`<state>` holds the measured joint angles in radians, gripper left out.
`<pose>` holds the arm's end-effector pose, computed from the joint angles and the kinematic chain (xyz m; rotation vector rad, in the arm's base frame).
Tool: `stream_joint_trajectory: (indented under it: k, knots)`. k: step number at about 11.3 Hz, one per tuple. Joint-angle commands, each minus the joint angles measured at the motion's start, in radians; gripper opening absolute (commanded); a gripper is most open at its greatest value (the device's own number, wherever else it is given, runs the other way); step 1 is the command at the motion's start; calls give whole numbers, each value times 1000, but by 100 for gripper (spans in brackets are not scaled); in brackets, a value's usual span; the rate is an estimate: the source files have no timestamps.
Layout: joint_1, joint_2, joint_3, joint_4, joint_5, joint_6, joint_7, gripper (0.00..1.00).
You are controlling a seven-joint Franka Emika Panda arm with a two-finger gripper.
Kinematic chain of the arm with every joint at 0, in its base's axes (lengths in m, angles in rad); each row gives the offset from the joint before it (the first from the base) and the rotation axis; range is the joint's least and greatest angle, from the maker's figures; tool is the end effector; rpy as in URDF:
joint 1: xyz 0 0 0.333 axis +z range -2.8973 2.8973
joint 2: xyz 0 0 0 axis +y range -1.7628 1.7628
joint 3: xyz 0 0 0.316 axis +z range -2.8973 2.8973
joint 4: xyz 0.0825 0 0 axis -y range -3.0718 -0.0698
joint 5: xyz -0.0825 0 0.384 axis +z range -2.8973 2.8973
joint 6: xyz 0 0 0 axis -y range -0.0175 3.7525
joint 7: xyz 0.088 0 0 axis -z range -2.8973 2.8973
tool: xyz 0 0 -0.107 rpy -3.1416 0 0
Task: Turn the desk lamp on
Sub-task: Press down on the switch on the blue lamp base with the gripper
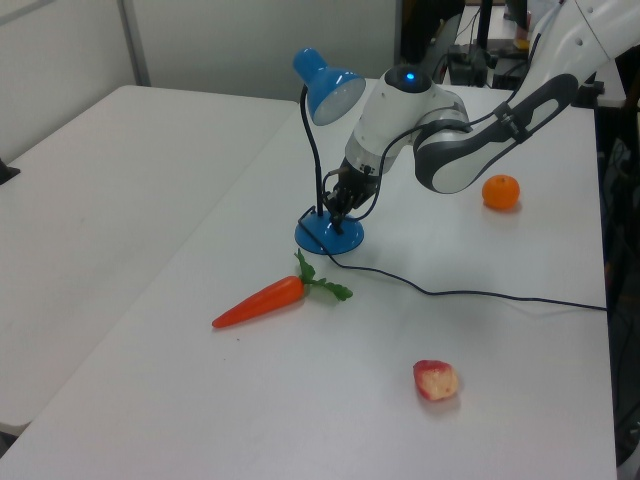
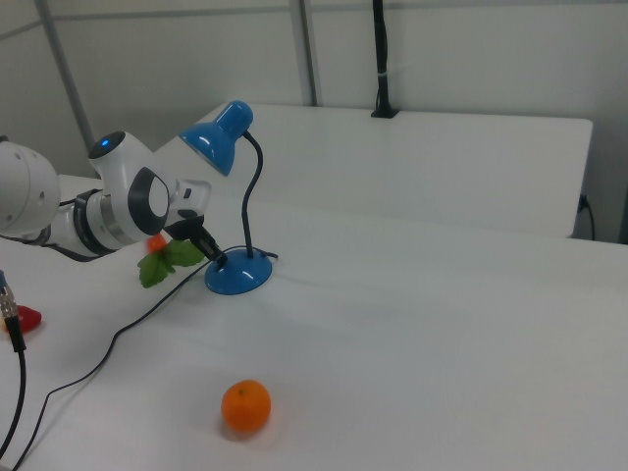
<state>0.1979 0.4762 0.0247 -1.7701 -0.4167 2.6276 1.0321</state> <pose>0.6709 0.1599 0.3323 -2.9594 0.7391 -0.7088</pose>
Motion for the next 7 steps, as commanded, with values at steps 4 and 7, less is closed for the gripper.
stream_joint_trajectory:
  k: [4, 7]
  knots:
    - [8, 1, -8, 17, -19, -30, 19, 0]
    - [8, -8, -6, 17, -17, -63, 17, 0]
